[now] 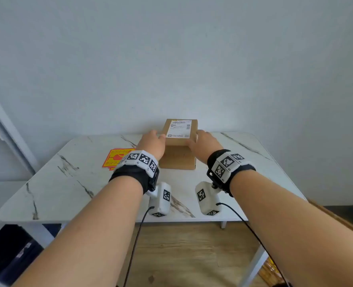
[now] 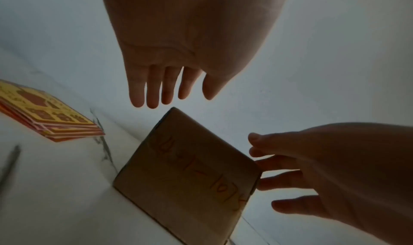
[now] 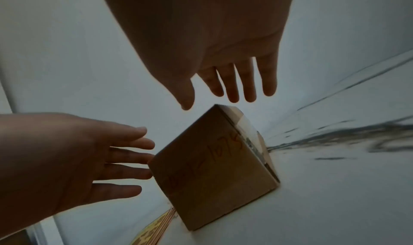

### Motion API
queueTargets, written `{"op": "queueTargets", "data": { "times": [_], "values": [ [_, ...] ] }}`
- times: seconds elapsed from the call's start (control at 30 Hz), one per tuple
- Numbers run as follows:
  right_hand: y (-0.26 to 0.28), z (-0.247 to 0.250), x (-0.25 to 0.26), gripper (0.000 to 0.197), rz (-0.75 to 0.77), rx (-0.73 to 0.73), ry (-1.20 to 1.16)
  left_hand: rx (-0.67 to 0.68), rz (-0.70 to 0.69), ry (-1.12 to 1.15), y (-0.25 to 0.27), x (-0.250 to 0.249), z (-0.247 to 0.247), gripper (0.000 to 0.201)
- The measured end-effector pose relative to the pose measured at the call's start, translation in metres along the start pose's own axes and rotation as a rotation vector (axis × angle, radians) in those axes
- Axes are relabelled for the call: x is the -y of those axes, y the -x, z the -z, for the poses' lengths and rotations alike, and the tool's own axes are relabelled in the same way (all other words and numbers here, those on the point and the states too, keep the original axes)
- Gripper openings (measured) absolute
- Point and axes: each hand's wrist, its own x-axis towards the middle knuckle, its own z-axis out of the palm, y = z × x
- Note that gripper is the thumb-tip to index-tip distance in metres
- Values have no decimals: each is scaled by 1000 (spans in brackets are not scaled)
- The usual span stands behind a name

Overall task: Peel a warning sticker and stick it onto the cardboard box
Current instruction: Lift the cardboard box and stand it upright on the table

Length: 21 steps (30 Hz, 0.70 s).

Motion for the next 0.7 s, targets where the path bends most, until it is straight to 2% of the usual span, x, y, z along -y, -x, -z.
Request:
{"op": "queueTargets", "data": {
  "times": [0.2, 0.37, 0.53, 0.7],
  "values": [
    [-14, -11, -5, 48, -138, 87, -73, 91, 14, -92, -17, 8, -12, 48],
    [-9, -20, -8, 53, -190, 99, -300, 114, -25, -30, -8, 15, -12, 41],
    [9, -13, -5, 58, -131, 61, -335, 143, -13, 131, 11, 16, 5, 38],
    [31, -7, -16, 53, -51, -20, -207, 93, -1, 73, 30, 13, -6, 40]
  ]
}}
